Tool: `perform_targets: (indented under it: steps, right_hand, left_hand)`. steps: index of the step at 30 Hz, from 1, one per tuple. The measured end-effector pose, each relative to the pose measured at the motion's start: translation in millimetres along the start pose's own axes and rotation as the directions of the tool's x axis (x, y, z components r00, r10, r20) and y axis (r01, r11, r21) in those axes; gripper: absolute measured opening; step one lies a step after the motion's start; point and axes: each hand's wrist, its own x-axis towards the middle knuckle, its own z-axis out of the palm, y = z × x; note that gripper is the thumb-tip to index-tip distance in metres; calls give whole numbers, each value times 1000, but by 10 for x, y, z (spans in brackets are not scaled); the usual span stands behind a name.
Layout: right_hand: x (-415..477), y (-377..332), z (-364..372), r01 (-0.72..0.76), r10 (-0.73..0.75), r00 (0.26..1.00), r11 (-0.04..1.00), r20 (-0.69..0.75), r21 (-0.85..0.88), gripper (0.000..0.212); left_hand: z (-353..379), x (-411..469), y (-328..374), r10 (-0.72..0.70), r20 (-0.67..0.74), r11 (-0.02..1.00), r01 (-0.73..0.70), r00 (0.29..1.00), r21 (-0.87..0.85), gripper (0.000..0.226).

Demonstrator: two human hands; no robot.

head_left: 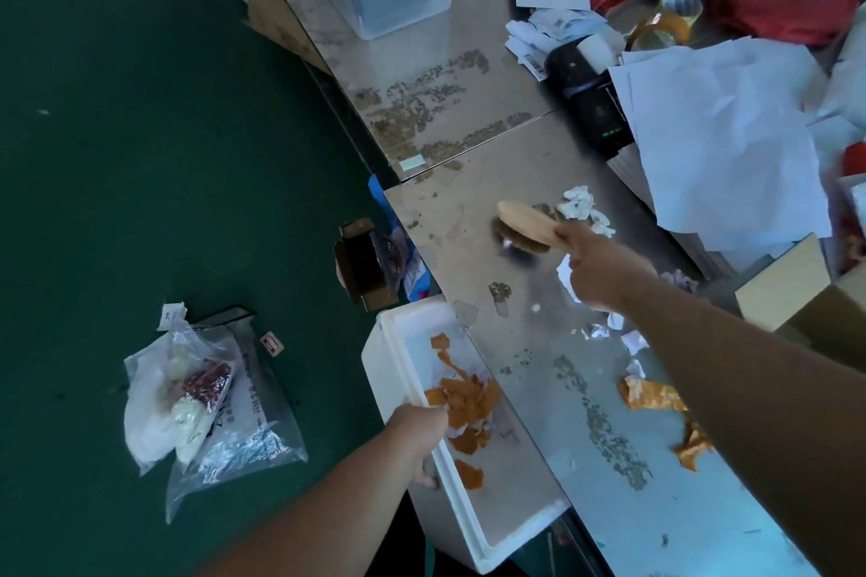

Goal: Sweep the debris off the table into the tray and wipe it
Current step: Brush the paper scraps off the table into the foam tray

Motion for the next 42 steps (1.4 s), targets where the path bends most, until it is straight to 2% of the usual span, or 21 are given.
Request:
perform_targets:
  steps: [3,5,12,15,19,23,27,31,34,38,42]
  right_hand:
    - [-185,49,122,30,-34,995,999,97,44,60]
    - [-410,102,256,31,-36,993,998,111,50,61]
    - [-1323,216,671,37,-59,980,992,192,120,57]
    - [-1491,291,775,12,-35,989,987,146,159,56]
    - [-1472,437,771,-70,80,996,966,-29,248,52]
    - [-1312,586,699,-179,239,947,948,-215,265,59]
    - [-1103,626,604,-276,308,942,938,-136,210,67]
    - [-1132,543,701,-301,318,944,939,-84,168,60]
    - [-1386,399,937,-276,294,953,942,-73,190,60]
    - [-1822,233,1290,-242,260,964,943,-49,230,69]
    - [-2045,232,1339,-187,207,977,945,-51,267,57]
  left_hand:
    - [20,15,-2,-1,-9,1000,1,1000,-4,38]
    - [27,6,1,-10,-6,1000,10,1000,4,36]
    - [73,3,19,-9,-10,999,10,1000,45,40]
    - [117,46,6,-27,-18,999,28,999,33,42]
    - [173,40,-13,-40,-13,998,40,999,44,36]
    - [188,-12,-11,-16,-3,998,16,1000,63,32]
    - [177,-79,-6,5,-4,994,-5,1000,105,33]
    - [171,-64,-1,0,-26,991,3,1000,136,29]
    - [172,-62,28,-24,-29,989,28,999,144,33]
    - [176,-66,36,-21,-15,990,22,1000,136,35]
    - [169,-58,47,-1,4,986,1,1000,167,34]
